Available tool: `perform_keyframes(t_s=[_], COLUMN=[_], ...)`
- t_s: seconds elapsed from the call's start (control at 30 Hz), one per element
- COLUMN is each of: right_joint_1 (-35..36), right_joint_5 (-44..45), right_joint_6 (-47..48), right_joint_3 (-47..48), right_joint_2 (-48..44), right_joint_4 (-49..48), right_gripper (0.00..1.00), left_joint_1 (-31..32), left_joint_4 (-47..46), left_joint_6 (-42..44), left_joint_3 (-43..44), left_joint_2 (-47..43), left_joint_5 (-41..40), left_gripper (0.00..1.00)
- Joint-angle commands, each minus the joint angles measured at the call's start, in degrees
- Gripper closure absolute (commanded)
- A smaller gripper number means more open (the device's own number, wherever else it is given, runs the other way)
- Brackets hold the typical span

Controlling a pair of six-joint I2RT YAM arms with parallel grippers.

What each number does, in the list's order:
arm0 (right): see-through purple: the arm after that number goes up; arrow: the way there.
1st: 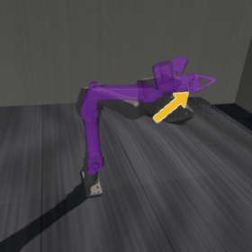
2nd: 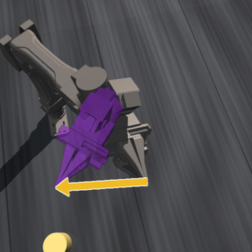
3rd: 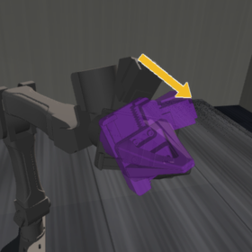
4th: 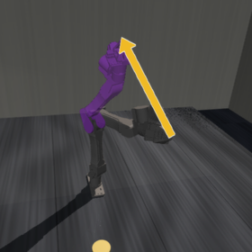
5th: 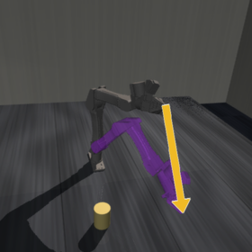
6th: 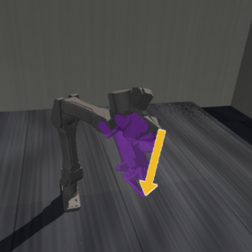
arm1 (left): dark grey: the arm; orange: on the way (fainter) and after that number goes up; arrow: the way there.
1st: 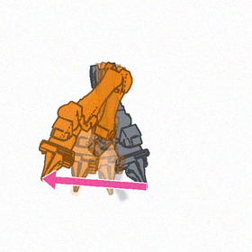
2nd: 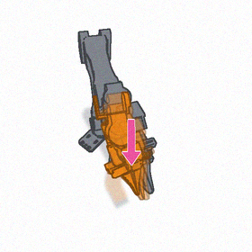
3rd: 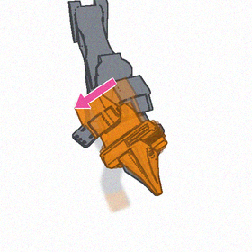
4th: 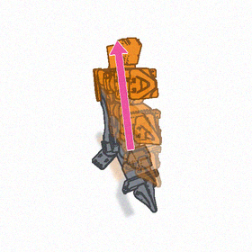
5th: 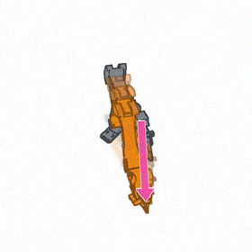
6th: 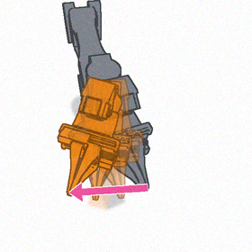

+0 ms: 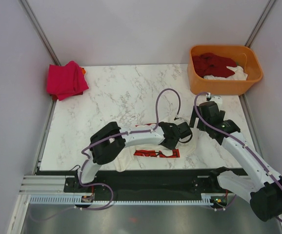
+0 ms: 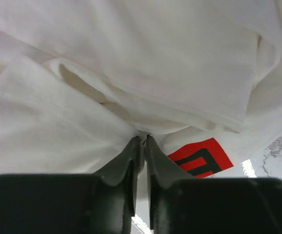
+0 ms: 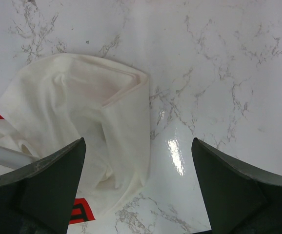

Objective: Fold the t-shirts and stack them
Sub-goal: Flatten the tshirt out

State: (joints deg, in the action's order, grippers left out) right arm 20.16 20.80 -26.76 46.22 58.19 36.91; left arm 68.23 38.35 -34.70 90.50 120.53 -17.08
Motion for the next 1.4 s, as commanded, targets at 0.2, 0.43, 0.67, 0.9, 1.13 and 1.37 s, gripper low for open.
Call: perform_keyframes(t_s=[0.2, 0.43, 0.67, 0.9, 1.13, 1.37], right_joint_1=[-0.39, -0.30, -0.04, 0.40, 1.10, 5.67], right_joint_5=[-0.58, -6.80, -23.08, -21.24, -21.76, -21.15], right_joint_6=[0.75, 3.20, 6.19, 6.64, 5.58, 6.37], right_joint_3=[0.98, 1.16, 2.38, 5.81, 9.94, 16.96], right_joint_2=[-0.36, 0.86, 7.63, 12.02, 17.56, 26.87], right_joint_4=[-0.61, -2.36, -5.62, -6.58, -9.22, -11.94], right_gripper=[0.02, 0.02, 0.04, 0.04, 0.05, 0.05], left_joint_1=[-0.29, -2.30, -11.70, -20.58, -26.29, -28.32], left_joint_4=[5.32, 17.09, 23.34, 24.06, 24.23, 22.56], left_joint_6=[0.86, 4.54, 6.48, 8.33, 7.19, 4.91], left_joint_3=[3.62, 14.17, 13.22, 7.69, -5.23, -15.96], left_joint_2=[-5.48, -16.54, -32.80, -50.47, -55.22, -58.74], left_joint_5=[-7.44, -14.20, -17.08, -26.15, -26.16, -23.53], left_gripper=[0.98, 0.98, 0.98, 0.98, 0.98, 0.98])
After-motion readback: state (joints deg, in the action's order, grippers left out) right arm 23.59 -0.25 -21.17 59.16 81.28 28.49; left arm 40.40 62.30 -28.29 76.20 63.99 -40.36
